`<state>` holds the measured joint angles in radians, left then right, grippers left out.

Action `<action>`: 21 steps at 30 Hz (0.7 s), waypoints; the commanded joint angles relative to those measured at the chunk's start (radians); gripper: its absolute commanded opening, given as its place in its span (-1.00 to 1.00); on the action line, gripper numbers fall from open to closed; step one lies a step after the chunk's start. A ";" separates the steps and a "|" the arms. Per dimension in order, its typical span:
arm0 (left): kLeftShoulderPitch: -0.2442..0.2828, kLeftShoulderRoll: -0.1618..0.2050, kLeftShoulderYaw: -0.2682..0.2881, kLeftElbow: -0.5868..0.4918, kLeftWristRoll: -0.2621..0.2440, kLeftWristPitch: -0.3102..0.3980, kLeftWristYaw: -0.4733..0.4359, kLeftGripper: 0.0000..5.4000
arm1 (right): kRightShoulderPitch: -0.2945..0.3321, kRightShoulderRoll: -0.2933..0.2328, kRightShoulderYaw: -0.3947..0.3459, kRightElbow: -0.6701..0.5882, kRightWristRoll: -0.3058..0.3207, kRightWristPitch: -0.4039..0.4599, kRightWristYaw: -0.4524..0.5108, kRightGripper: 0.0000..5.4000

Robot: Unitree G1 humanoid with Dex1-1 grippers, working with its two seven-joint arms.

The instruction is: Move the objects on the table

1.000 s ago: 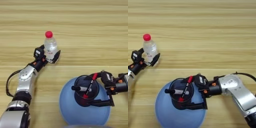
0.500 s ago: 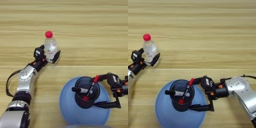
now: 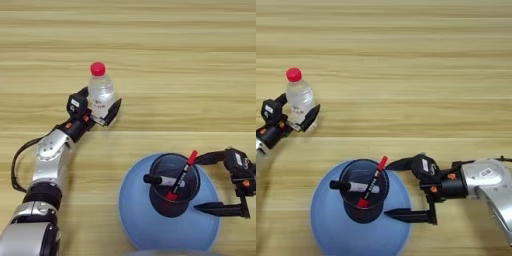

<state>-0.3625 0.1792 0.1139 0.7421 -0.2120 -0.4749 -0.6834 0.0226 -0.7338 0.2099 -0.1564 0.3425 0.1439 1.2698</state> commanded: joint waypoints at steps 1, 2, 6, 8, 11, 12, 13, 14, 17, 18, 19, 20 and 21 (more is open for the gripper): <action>0.038 0.018 0.004 -0.052 -0.018 0.017 -0.013 1.00 | 0.002 -0.004 -0.008 0.010 -0.009 -0.009 -0.008 0.99; 0.047 0.021 0.005 -0.062 -0.022 0.019 -0.016 1.00 | 0.001 -0.002 -0.008 0.013 -0.010 -0.009 -0.009 0.99; 0.088 0.039 0.007 -0.113 -0.038 0.033 -0.029 1.00 | -0.004 0.005 -0.006 0.027 -0.013 -0.011 -0.014 0.99; 0.110 0.055 0.013 -0.136 -0.048 0.042 -0.038 1.00 | -0.007 0.008 -0.004 0.031 -0.014 -0.013 -0.017 0.99; 0.139 0.076 0.021 -0.174 -0.056 0.057 -0.047 1.00 | -0.013 0.014 0.000 0.042 -0.016 -0.016 -0.022 0.99; 0.148 0.081 0.023 -0.188 -0.058 0.062 -0.049 1.00 | -0.013 0.016 0.001 0.044 -0.016 -0.016 -0.022 0.99; 0.155 0.085 0.025 -0.200 -0.061 0.068 -0.051 1.00 | -0.015 0.017 0.002 0.047 -0.017 -0.017 -0.023 0.99; 0.163 0.089 0.026 -0.212 -0.065 0.073 -0.052 1.00 | -0.016 0.020 0.003 0.049 -0.018 -0.018 -0.023 0.99; 0.199 0.106 0.024 -0.264 -0.077 0.085 -0.070 1.00 | -0.018 0.025 0.005 0.054 -0.022 -0.019 -0.026 0.99; 0.212 0.113 0.021 -0.288 -0.084 0.089 -0.084 1.00 | -0.019 0.026 0.005 0.055 -0.023 -0.019 -0.027 0.99; 0.226 0.121 0.020 -0.315 -0.094 0.095 -0.100 1.00 | -0.020 0.028 0.005 0.056 -0.024 -0.019 -0.027 0.99; 0.237 0.127 0.021 -0.340 -0.104 0.105 -0.114 1.00 | -0.021 0.030 0.006 0.058 -0.025 -0.020 -0.028 0.99; 0.246 0.134 0.021 -0.360 -0.111 0.111 -0.126 1.00 | -0.022 0.031 0.006 0.060 -0.026 -0.020 -0.029 0.99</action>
<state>-0.1368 0.2883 0.1391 0.4308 -0.3000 -0.3901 -0.7832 0.0158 -0.7048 0.2148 -0.1030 0.3335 0.1357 1.2482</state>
